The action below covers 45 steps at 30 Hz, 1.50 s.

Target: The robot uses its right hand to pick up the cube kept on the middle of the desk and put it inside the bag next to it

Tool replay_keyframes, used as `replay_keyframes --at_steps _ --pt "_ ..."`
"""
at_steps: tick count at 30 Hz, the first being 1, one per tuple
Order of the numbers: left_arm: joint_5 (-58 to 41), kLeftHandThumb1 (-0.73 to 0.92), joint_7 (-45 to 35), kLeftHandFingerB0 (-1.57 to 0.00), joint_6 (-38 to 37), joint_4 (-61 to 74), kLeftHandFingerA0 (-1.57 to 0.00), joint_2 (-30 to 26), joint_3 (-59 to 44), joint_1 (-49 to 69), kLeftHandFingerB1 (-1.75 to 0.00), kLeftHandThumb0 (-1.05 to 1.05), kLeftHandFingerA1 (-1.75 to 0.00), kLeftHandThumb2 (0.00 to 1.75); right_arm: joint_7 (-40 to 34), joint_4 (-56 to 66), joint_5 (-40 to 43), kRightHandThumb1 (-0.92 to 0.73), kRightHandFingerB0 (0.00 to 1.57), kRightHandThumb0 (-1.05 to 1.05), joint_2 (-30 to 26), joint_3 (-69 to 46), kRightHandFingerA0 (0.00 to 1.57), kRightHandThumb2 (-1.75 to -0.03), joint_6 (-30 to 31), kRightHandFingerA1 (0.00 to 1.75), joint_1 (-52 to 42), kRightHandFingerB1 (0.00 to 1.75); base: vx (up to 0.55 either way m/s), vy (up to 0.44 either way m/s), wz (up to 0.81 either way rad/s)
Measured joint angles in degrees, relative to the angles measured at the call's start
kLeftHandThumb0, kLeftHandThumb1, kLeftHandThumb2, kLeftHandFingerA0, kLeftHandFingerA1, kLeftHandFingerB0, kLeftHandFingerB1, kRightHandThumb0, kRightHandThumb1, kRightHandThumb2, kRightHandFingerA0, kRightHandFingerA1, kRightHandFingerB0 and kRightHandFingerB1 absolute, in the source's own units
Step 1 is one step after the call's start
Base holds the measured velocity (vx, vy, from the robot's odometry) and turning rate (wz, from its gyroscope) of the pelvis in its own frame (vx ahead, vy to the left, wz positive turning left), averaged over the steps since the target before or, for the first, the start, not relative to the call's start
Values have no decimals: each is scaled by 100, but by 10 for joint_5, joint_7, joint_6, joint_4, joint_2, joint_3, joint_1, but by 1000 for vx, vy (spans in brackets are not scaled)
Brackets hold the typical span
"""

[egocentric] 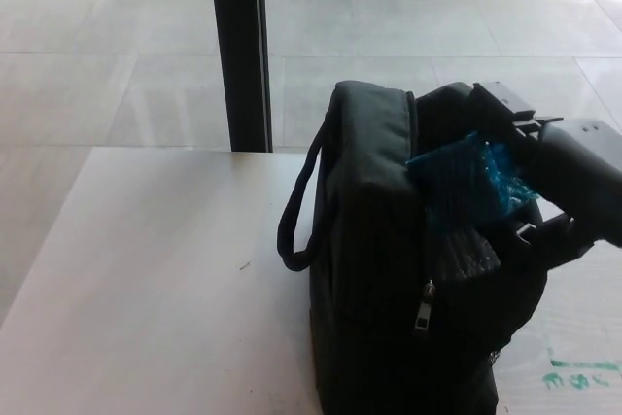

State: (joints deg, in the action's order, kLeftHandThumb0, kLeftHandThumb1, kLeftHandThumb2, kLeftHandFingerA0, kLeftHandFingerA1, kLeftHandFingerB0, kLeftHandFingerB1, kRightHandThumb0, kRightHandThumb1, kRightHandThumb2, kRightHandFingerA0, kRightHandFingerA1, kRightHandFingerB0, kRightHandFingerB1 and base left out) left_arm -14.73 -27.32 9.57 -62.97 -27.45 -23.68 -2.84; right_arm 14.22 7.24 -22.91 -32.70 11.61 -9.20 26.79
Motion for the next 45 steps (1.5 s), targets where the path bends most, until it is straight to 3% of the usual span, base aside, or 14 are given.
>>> replay_keyframes --at_steps 1,11,14,15,16,18,19,20,36,37,40,41,43,45 --pt "0 72 0 -21 0 0 -17 0 0 1 -37 -64 -49 61 3 -1 -3 -51 78 -19 -5 4 89 -94 -5 175 0 141 0 0 0" --pt "0 75 -1 -19 0 -2 -16 0 4 -1 -36 -65 -50 62 16 -39 -33 -60 71 -25 -15 43 87 -89 -64 175 20 159 0 0 0" --pt "0 73 -1 -20 0 3 -17 0 4 -1 -36 -64 -49 62 24 -45 -41 -63 75 -27 -13 54 88 -80 -67 175 34 143 0 0 0" --pt "0 74 -1 -21 0 4 -18 0 4 -1 -37 -63 -49 62 26 -45 -42 -73 45 -37 -12 56 83 -64 -67 131 36 48 0 0 0" --pt "0 74 -1 -21 0 5 -16 -1 4 -1 -38 -63 -49 63 33 -41 -47 -71 27 -44 -11 59 63 -60 -62 86 39 38 0 0 0" --pt "0 74 -2 -20 0 5 -17 0 4 -2 -38 -63 -49 64 47 -30 -54 -67 11 -51 -10 64 39 -60 -46 66 46 31 0 0 0" --pt "0 73 -2 -21 0 5 -16 0 4 -2 -38 -63 -49 64 54 -24 -58 -43 0 -65 -10 66 0 -84 -38 47 50 23 0 0 0" --pt "0 72 -2 -21 0 5 -18 0 4 -2 -37 -63 -49 61 62 -18 -61 -44 0 -78 -10 67 0 -72 -30 0 54 1 0 0 0" --pt "0 71 -2 -24 0 -5 -19 0 3 -2 -38 -63 -48 61 190 26 -93 -50 0 -94 -35 78 0 -57 81 0 124 0 0 0 0" --pt "0 71 -2 -25 0 -5 -19 0 3 -2 -40 -65 -50 61 195 26 -93 -55 0 -99 -37 78 0 -94 84 15 126 0 0 0 0" --pt "0 70 -3 -27 0 -6 -22 0 3 -2 -40 -64 -52 61 222 27 -91 -56 0 -101 -48 73 0 -93 104 10 137 0 0 0 0" --pt "0 70 -2 -28 0 -7 -25 0 3 -2 -40 -65 -51 61 231 27 -90 -49 1 -78 -52 67 0 -79 112 0 141 15 0 0 0" --pt "0 70 -2 -28 0 -7 -25 0 3 -2 -39 -65 -51 60 247 28 -82 -57 11 -97 -57 50 0 -86 128 0 149 5 0 0 0" --pt "0 70 0 -28 0 -7 -25 0 4 -2 -39 -65 -51 60 260 29 -68 -54 12 -85 -62 17 0 -89 145 11 159 25 0 0 0"
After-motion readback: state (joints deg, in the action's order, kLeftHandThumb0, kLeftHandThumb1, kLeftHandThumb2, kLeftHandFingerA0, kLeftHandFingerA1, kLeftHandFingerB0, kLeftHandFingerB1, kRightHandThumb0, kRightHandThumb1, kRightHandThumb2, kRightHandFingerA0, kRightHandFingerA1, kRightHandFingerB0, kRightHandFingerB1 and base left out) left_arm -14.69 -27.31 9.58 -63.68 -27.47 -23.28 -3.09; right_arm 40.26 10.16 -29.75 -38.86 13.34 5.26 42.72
